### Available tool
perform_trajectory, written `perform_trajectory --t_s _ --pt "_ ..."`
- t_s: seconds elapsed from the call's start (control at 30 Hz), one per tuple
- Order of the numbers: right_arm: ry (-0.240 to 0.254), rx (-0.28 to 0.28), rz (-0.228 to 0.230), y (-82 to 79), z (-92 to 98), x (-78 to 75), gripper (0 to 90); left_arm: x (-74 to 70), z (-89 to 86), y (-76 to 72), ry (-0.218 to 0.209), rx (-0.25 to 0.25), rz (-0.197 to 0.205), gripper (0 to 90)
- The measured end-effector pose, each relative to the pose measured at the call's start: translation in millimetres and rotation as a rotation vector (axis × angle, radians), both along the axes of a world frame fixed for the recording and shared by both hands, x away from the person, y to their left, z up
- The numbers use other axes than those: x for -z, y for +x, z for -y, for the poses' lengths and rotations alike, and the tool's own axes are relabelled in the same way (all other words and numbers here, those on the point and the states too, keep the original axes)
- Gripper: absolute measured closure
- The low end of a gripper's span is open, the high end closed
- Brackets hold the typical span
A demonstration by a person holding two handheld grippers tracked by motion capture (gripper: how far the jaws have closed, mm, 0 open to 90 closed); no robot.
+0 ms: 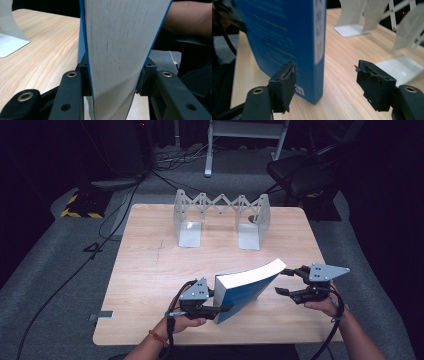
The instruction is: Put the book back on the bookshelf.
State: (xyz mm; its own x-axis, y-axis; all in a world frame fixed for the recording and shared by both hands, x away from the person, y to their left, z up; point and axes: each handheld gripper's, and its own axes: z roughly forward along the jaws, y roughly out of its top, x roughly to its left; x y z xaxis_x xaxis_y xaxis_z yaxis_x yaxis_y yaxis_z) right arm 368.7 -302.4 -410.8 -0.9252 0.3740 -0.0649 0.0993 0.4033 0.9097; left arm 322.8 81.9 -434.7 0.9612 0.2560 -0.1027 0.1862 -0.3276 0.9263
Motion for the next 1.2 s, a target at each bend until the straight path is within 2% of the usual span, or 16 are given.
perform_trajectory --t_s 0.13,0.2,0.27,0.37,0.47,0.53,0.63,0.73,0.9,1.0,1.07,1.2 --pt "0.016 -0.024 0.010 2.1 -9.8 -5.1 32.4 -1.5 -4.1 4.9 0.017 -0.023 0.008 59.3" --pt "0.010 -0.032 0.002 3.5 -13.5 -0.6 32.5 -1.8 -5.4 6.1 0.024 -0.027 0.014 59.3" --pt "-0.020 -0.038 -0.014 5.0 -16.5 8.9 32.5 -1.9 -5.8 7.0 0.026 -0.022 0.017 59.3" --pt "-0.047 -0.037 -0.064 9.5 -19.1 26.1 32.5 -2.0 -5.0 6.1 0.029 -0.013 0.025 59.3" --pt "-0.061 -0.042 -0.080 13.1 -22.5 33.1 32.3 -2.2 -4.8 5.8 0.033 -0.009 0.026 59.3" --pt "-0.044 -0.061 -0.082 15.0 -24.7 32.2 32.3 -2.3 -5.0 6.5 0.033 -0.006 0.025 59.3" --pt "-0.013 -0.068 -0.034 14.1 -25.8 16.8 32.3 -2.3 -5.3 7.1 0.031 -0.006 0.021 59.3" --pt "0.023 -0.071 0.019 11.4 -21.3 -8.8 32.3 -2.2 -5.4 7.3 0.031 -0.004 0.022 59.2" --pt "0.059 -0.076 0.059 14.2 -17.9 -41.4 31.8 -1.8 -5.1 6.7 0.028 0.003 0.024 59.2" --pt "0.067 -0.106 0.062 18.7 -22.5 -53.0 30.3 -2.0 -4.9 6.8 0.030 0.010 0.025 59.1" --pt "0.080 -0.128 0.048 22.9 -26.5 -57.1 29.4 -2.3 -4.8 6.7 0.033 0.011 0.026 59.0" --pt "0.079 -0.186 0.023 29.7 -36.6 -57.0 28.2 -2.9 -4.2 6.0 0.040 0.008 0.032 58.9"
